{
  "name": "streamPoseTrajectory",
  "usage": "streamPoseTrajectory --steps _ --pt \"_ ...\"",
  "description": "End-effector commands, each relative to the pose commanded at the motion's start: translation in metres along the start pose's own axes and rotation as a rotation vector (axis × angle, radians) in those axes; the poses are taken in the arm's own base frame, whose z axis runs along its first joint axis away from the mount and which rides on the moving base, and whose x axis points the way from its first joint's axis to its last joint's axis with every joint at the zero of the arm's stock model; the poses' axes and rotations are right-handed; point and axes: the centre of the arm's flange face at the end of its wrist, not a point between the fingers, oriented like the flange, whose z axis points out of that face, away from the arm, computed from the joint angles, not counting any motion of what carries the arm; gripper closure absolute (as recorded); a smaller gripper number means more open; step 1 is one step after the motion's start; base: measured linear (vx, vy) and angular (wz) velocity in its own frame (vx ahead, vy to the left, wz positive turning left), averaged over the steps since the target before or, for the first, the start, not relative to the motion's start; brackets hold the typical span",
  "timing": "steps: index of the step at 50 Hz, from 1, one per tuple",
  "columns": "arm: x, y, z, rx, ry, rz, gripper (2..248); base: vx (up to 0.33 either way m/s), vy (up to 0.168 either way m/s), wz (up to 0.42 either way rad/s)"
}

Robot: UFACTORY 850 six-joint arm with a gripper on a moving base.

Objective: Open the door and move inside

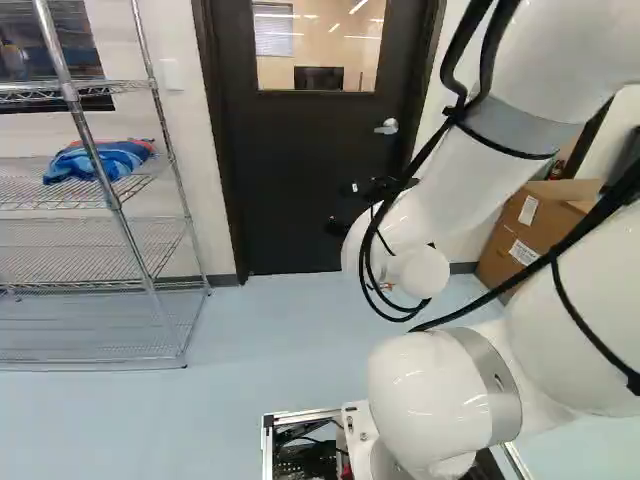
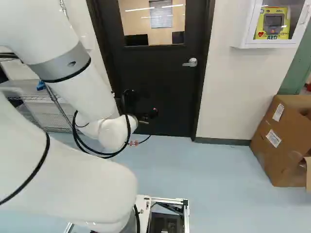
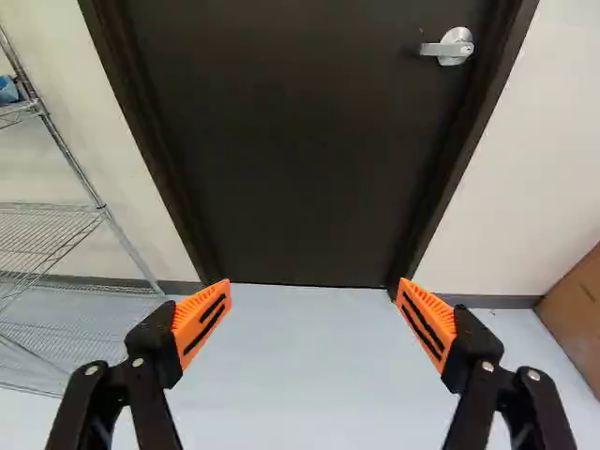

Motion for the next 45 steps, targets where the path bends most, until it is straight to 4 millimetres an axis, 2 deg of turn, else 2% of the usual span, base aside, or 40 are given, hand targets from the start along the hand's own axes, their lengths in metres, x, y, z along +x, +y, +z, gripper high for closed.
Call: streamPoseTrajectory --steps 45 --pt "0.0000 0.0000 0.0000 0.000 0.000 0.000 3 0.119 -0.098 0.005"
